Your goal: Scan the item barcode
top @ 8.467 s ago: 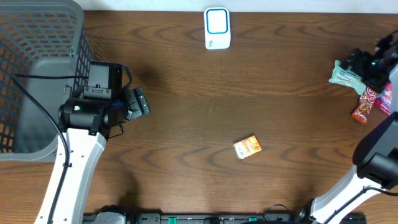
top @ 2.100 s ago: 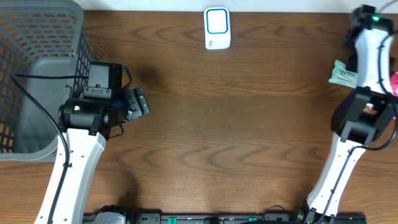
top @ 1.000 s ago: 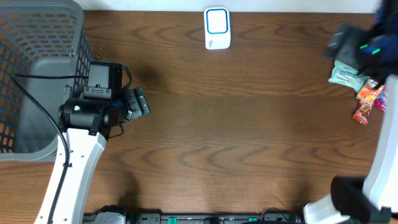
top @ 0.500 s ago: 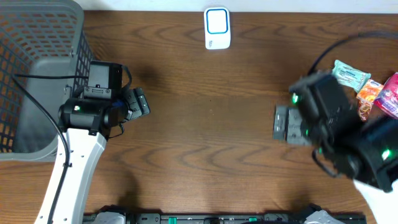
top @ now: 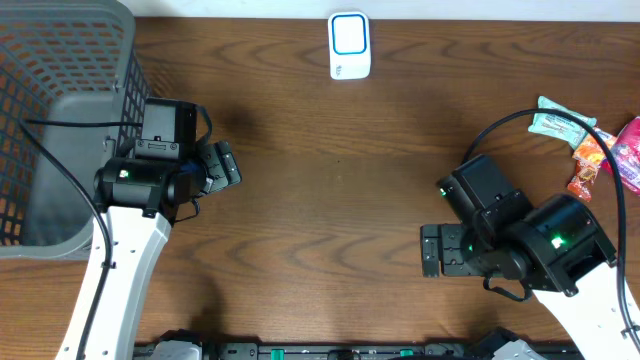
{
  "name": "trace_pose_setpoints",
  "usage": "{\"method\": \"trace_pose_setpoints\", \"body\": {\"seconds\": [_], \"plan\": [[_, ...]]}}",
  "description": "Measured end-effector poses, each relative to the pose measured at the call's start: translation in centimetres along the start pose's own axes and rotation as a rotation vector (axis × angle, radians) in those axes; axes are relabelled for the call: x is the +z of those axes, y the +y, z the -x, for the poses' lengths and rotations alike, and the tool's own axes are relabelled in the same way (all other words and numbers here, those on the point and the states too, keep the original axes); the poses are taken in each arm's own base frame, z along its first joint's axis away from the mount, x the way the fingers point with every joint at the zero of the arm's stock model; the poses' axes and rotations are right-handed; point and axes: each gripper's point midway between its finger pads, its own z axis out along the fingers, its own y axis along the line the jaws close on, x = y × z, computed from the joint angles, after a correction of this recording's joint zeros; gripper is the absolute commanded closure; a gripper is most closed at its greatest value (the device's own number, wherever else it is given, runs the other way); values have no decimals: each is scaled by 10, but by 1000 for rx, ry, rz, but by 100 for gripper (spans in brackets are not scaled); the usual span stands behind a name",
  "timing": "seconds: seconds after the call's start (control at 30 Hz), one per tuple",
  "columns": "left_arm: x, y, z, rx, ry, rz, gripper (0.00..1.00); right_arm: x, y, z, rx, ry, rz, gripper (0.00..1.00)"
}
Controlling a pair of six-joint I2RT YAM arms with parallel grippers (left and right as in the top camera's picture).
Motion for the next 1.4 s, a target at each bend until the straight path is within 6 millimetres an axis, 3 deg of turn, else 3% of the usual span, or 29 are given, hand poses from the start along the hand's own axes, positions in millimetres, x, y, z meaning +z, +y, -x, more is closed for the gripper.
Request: {"method": "trace_pose_setpoints", "body": {"seconds": [0.5,1.0,1.4], "plan": [[0,0,0,0,0,0,11,0,4,4,2,-15,16,1],[0,0,0,0,0,0,11,-1,-6,9,-1,-57,-40,1],[0,0,0,0,0,0,11,-32,-22,1,25,-240,36,1]]}}
